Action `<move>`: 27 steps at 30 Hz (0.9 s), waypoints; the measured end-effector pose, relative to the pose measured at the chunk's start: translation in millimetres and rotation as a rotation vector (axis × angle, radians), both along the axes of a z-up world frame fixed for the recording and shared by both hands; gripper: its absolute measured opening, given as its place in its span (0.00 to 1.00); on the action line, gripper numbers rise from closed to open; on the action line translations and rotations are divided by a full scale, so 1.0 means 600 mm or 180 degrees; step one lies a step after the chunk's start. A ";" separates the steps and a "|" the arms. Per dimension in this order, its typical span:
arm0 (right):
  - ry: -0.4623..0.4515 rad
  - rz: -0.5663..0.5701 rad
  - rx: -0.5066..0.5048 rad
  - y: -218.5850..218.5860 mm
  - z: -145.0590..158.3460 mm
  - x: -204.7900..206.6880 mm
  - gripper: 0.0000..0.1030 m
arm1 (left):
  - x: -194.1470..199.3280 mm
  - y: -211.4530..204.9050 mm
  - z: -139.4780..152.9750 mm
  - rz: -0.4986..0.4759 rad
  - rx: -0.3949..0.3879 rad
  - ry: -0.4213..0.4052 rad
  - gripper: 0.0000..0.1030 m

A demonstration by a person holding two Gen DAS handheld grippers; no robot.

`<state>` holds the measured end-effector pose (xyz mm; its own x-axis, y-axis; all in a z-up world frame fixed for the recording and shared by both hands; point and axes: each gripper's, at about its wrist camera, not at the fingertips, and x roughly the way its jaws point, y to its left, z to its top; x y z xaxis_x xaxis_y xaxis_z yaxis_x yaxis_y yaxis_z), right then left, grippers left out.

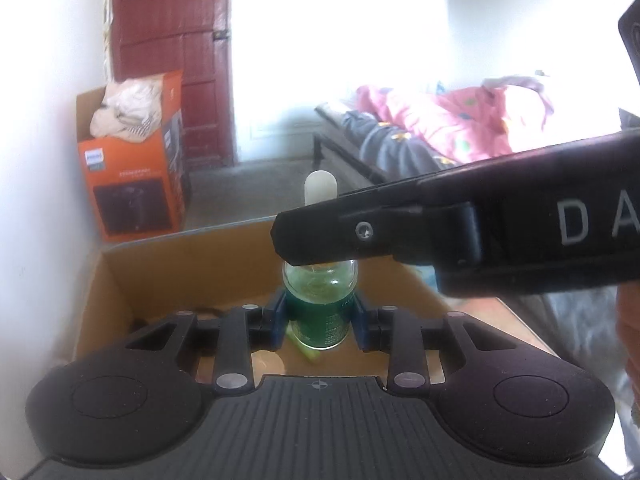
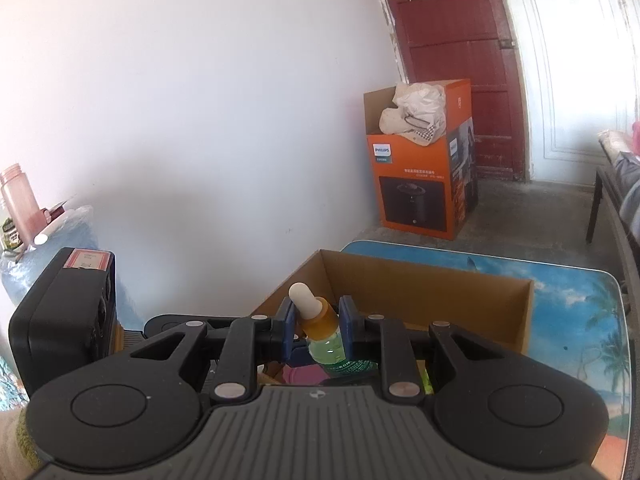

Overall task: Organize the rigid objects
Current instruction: 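Carry the green dropper bottle with the right gripper over the box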

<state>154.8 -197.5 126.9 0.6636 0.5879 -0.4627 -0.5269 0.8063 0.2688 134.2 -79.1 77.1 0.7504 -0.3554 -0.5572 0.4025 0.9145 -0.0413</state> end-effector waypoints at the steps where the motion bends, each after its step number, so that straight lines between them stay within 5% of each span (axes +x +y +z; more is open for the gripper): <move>1: 0.0077 0.0001 0.0014 0.002 0.000 0.030 0.24 | 0.023 -0.002 -0.001 0.0040 0.0008 0.0064 0.30; 11: 0.0915 -0.0019 0.0183 -0.002 -0.107 0.263 0.25 | 0.229 -0.004 -0.084 0.0376 -0.0003 0.0999 0.30; 20: 0.1229 -0.0098 0.0199 -0.005 -0.176 0.346 0.25 | 0.326 -0.006 -0.125 0.0603 -0.0010 0.1442 0.30; 27: 0.1331 -0.0095 0.0133 0.009 -0.202 0.370 0.25 | 0.332 0.001 -0.137 0.0727 -0.0029 0.1559 0.31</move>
<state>376.8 -191.8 5.4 0.4407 0.5951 -0.6721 -0.3420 0.8035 0.4872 333.6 -78.7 -5.1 0.4622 -0.2201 -0.8590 0.1252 0.9752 -0.1825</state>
